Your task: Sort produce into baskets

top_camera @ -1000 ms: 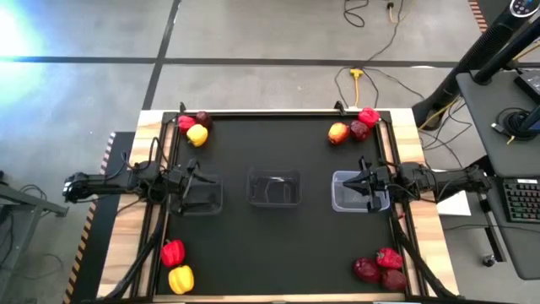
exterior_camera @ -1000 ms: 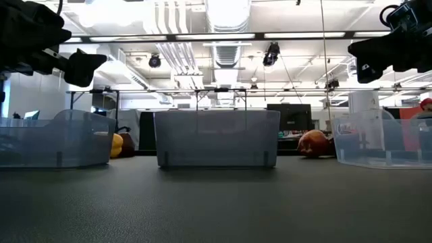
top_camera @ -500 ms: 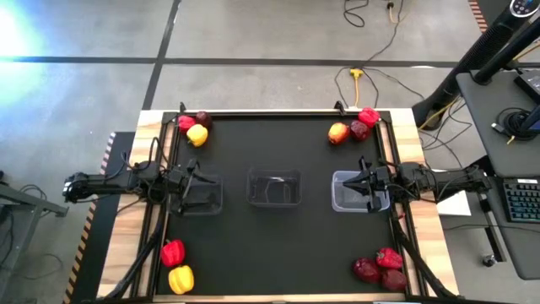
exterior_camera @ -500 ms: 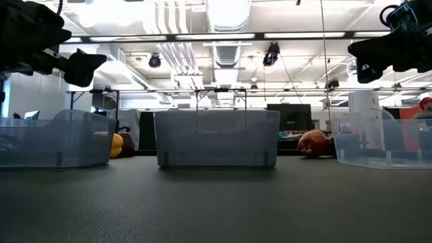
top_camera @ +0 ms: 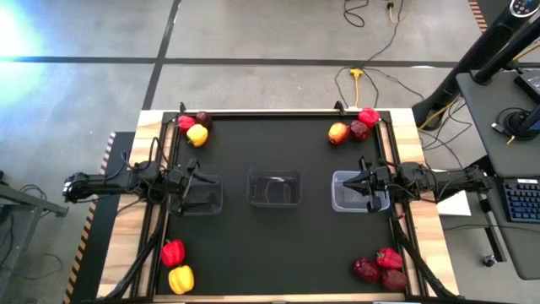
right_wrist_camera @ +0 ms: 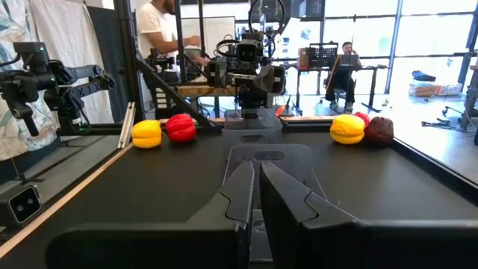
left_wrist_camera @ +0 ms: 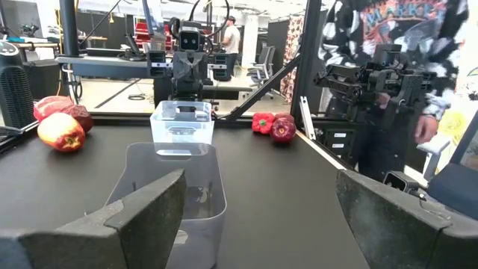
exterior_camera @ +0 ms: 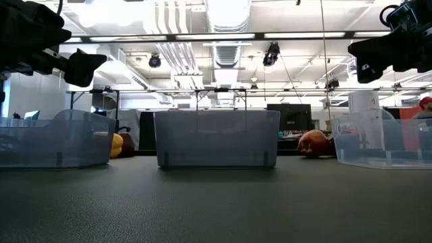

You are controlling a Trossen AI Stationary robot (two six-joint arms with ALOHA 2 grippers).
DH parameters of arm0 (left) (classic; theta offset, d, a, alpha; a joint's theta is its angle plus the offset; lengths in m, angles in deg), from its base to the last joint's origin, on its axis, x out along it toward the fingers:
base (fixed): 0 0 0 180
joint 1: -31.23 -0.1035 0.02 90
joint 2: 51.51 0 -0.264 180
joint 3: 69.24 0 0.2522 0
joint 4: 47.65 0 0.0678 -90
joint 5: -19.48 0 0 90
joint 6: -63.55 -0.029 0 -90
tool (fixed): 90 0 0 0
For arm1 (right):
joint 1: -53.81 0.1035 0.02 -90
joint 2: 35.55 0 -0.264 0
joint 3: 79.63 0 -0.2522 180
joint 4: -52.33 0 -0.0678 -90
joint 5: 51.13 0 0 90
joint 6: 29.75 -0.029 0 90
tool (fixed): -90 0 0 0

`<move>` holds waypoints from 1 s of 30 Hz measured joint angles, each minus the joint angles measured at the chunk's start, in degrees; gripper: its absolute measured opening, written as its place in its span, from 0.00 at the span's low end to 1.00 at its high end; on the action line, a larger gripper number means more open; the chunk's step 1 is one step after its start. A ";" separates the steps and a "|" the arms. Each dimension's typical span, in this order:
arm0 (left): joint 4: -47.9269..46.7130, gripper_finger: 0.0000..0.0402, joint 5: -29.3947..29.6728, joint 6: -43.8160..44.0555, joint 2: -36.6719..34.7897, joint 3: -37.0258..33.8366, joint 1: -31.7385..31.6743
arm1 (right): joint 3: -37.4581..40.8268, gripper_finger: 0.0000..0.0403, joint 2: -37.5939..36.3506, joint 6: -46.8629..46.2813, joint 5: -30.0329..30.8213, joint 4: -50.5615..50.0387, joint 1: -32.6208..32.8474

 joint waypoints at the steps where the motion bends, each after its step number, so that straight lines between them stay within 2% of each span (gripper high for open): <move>1: 0.00 0.81 0.00 0.00 -0.01 0.00 -0.01 | 0.01 0.04 -0.01 0.00 0.01 0.00 0.00; 13: 0.00 0.81 0.00 0.00 0.00 0.00 0.00 | 0.00 0.04 0.01 -0.74 0.00 0.29 0.00; 16: 0.00 0.81 0.00 0.00 -0.02 0.00 0.00 | 0.02 0.04 0.05 -12.33 0.04 0.68 0.00; 20: 0.00 0.81 0.00 0.00 -0.02 0.00 -0.02 | 0.00 0.04 0.33 -42.36 0.98 0.15 0.00; 24: 0.00 0.81 0.00 0.00 -0.01 0.00 -0.01 | 0.00 0.04 2.38 -60.36 8.39 1.42 0.00; 26: 0.00 0.81 0.02 0.00 -0.02 0.00 0.00 | 0.01 0.04 3.86 -66.61 15.81 5.24 0.03; 28: 0.00 0.81 0.02 0.00 0.00 0.02 0.00 | 0.00 0.04 5.79 -68.01 24.56 7.33 -0.08; 30: 0.00 0.81 0.00 0.00 0.00 0.00 0.00 | 0.00 0.04 8.57 -63.33 29.75 9.14 -0.06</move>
